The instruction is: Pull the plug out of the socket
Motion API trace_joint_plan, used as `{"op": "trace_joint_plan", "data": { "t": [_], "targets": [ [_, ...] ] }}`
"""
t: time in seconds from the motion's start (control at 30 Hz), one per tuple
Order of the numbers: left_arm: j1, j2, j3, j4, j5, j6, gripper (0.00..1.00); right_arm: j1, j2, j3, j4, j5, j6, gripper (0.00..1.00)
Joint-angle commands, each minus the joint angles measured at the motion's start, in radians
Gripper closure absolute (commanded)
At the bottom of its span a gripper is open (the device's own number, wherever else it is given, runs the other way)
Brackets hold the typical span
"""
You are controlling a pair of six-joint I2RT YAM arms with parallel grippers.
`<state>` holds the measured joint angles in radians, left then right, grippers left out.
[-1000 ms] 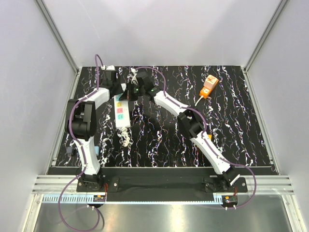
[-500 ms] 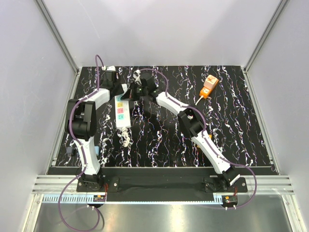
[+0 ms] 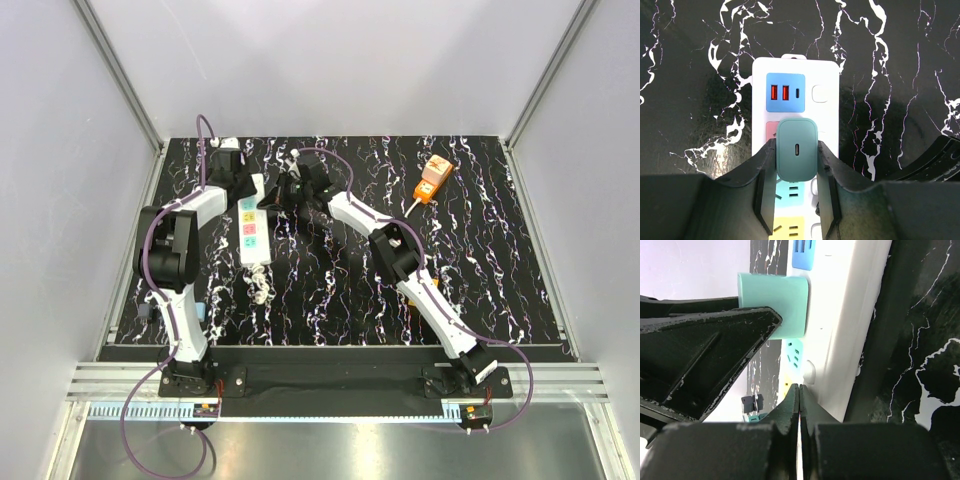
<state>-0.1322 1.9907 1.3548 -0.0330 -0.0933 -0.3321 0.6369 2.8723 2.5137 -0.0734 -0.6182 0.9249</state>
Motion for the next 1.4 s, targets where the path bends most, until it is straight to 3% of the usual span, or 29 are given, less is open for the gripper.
{"op": "trace_joint_plan", "data": {
  "t": [0.0, 0.17, 0.37, 0.87, 1.0, 1.17, 1.37],
  "targets": [
    [-0.006, -0.079, -0.002, 0.053, 0.023, 0.004, 1.0, 0.012, 0.039, 0.017, -0.106, 0.048, -0.027, 1.0],
    [-0.043, -0.122, -0.011, 0.048, -0.006, 0.004, 1.0, 0.014, 0.068, 0.043, -0.132, 0.048, -0.017, 1.0],
    [-0.104, -0.142, 0.023, 0.004, -0.135, 0.05, 1.0, 0.017, 0.062, 0.04, -0.15, 0.064, -0.032, 1.0],
    [-0.127, -0.222, 0.014, -0.004, -0.229, 0.056, 1.0, 0.017, 0.059, 0.043, -0.175, 0.067, -0.035, 1.0],
    [-0.133, -0.259, -0.002, -0.022, -0.318, 0.038, 1.0, 0.018, 0.061, 0.045, -0.175, 0.063, -0.044, 1.0],
    [-0.133, -0.334, 0.018, -0.2, -0.482, -0.054, 1.0, 0.02, 0.068, 0.062, -0.181, 0.057, -0.055, 1.0],
    [-0.135, -0.49, -0.04, -0.505, -0.504, -0.277, 1.0, 0.021, 0.071, 0.071, -0.181, 0.061, -0.067, 1.0]
  ]
}}
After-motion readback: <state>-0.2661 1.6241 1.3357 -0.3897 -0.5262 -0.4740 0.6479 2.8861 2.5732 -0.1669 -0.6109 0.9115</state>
